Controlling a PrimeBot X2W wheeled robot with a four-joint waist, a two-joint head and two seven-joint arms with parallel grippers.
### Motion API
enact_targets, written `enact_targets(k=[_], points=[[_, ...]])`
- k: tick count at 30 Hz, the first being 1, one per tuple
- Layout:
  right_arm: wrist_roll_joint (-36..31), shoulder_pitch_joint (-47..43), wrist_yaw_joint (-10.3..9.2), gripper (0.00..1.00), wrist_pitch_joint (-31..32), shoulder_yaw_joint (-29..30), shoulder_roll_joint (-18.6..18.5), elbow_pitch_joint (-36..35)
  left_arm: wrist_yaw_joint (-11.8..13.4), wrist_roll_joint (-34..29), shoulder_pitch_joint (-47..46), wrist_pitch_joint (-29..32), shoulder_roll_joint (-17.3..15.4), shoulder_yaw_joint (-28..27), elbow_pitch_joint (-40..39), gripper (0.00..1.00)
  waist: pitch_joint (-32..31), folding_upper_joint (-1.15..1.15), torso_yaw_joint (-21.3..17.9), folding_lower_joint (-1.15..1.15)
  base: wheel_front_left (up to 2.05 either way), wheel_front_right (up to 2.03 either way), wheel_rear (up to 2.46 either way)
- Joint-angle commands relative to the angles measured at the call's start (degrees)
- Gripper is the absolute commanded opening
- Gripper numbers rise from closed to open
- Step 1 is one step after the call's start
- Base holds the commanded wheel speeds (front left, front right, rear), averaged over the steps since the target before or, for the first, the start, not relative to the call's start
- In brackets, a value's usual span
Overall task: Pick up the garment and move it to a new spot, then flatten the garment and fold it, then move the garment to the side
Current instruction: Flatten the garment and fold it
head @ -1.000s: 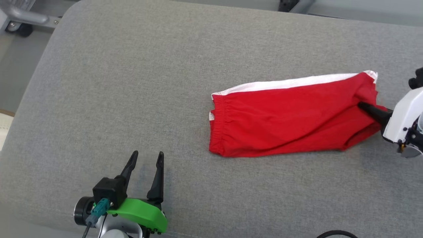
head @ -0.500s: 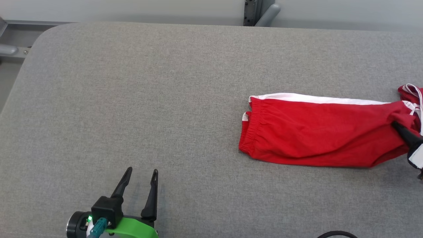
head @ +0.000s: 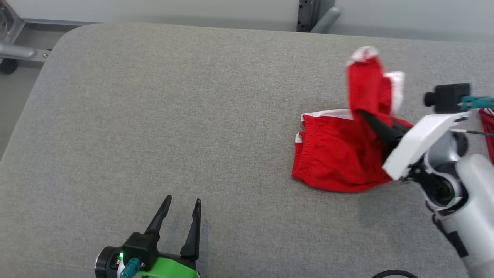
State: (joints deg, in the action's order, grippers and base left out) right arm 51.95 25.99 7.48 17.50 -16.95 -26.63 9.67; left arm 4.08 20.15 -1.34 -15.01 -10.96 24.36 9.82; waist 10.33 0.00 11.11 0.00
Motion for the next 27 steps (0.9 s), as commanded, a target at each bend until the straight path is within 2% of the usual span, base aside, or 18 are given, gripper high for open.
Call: enact_targets(k=[1,6,14,15,16,17,22,27], points=[[-0.5,0.6,0.01,0.0,1.0,-2.1,2.1,-0.9,-0.8,-0.9,0.7,-0.2,0.6,-0.4,0.4,1.0,0.3,0.0,1.2,0.0,0.0,0.0,0.0],[-2.4,1.9,0.01,0.0,2.1,-7.2,6.5,0.6,-2.0,-2.1,0.6,-0.2,1.7,-2.0,1.7,1.0,0.9,0.0,3.3,0.0,0.0,0.0,0.0],[-5.6,2.4,0.01,0.0,3.4,-9.6,8.5,5.0,-3.4,-3.2,1.5,-0.2,3.7,-4.9,3.0,1.0,0.9,0.0,4.2,0.0,0.0,0.0,0.0],[-6.0,2.3,0.01,0.12,3.8,-10.0,8.5,5.0,-3.6,-3.4,1.6,-0.2,3.9,-5.2,3.2,1.0,0.9,0.0,4.1,0.0,0.0,0.0,0.0],[-6.2,2.2,0.01,0.73,3.8,-10.4,8.4,4.6,-3.8,-3.5,1.7,-0.2,4.1,-5.4,3.4,1.0,0.8,0.0,3.9,0.0,0.0,0.0,0.0],[-6.2,2.0,0.01,1.0,4.1,-10.7,8.3,4.3,-4.0,-3.6,1.9,-0.2,4.3,-5.7,3.6,1.0,0.7,0.0,3.6,0.0,0.0,0.0,0.0],[-5.5,0.4,0.01,1.0,3.7,-11.8,7.4,0.2,-4.7,-4.2,2.3,-0.2,5.1,-6.8,4.3,1.0,-0.1,0.0,2.6,0.0,0.0,0.0,0.0],[-3.8,-4.5,0.0,1.0,2.6,-9.6,3.2,-11.1,-5.2,-4.8,2.8,-0.2,5.0,-8.8,4.6,1.0,-1.2,0.0,1.2,0.0,0.0,0.0,0.0]])
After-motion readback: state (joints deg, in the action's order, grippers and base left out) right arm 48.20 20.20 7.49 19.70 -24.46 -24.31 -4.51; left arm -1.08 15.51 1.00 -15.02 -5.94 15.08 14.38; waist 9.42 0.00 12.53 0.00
